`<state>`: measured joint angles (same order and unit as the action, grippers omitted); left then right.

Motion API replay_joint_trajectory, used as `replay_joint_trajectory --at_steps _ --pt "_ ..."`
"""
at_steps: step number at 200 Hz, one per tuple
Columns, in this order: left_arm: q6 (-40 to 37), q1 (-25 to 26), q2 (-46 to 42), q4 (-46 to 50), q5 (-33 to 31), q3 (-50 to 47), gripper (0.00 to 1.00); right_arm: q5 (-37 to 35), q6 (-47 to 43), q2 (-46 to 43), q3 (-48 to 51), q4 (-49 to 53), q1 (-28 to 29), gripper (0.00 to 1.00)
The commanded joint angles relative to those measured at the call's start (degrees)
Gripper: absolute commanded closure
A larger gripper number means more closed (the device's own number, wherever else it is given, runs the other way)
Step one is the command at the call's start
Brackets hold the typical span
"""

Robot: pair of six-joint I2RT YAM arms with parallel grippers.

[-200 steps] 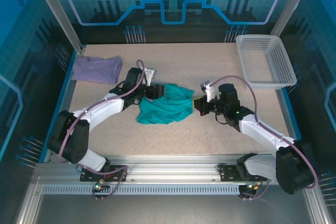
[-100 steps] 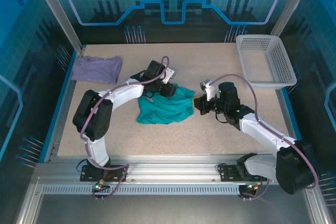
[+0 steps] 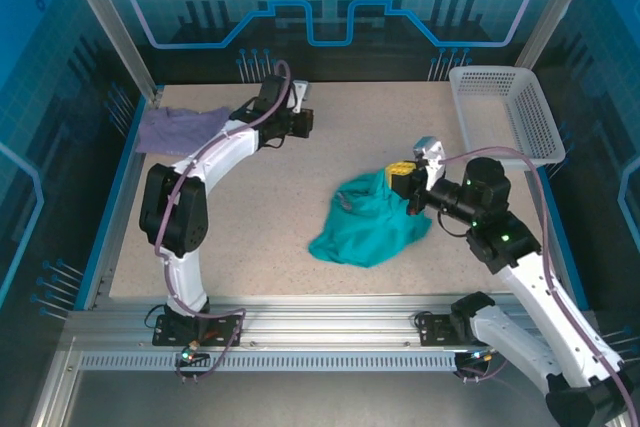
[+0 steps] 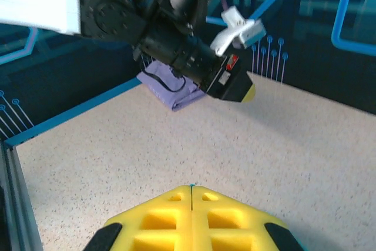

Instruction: Fold the inside-out t-shirt

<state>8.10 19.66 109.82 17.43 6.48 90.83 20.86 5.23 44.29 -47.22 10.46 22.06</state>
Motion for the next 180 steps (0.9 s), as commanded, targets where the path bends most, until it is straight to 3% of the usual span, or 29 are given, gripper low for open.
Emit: replay_joint_trajectory --at_steps 1,30,56,72,102,119,144,180 --pt "1.15 1.67 -5.02 -1.55 9.49 -3.92 0.95 -1.21 -2.12 2.15 -1.07 4.53 -0.59 1.0" --pt "1.74 3.81 -9.39 -1.35 6.99 -10.0 0.76 -7.24 0.82 7.22 -4.55 6.41 -2.11 1.0" --pt "6.01 3.5 -13.47 -2.41 2.98 -14.44 0.66 -4.53 7.27 15.36 -11.73 2.9 -2.2 1.0" --pt "7.4 2.75 -16.23 -2.54 1.44 -16.22 0.6 -0.51 8.01 21.51 -19.73 3.36 1.63 1.0" --pt "13.09 -2.14 -23.37 -1.62 -3.96 -20.45 0.54 4.91 -0.07 26.8 -31.08 7.74 11.62 1.0" --pt "16.11 -5.6 -28.82 -2.67 -6.23 -24.94 0.51 11.95 -2.23 25.66 -29.43 7.05 12.38 1.0" --pt "16.11 -7.18 -35.55 -5.21 -8.82 -31.42 0.43 9.89 -6.63 23.91 -22.12 13.96 11.4 1.0" --pt "15.17 -6.55 -37.96 -8.97 1.44 -38.16 0.37 4.4 -1.08 26.59 -9.92 19.63 4.54 1.0"
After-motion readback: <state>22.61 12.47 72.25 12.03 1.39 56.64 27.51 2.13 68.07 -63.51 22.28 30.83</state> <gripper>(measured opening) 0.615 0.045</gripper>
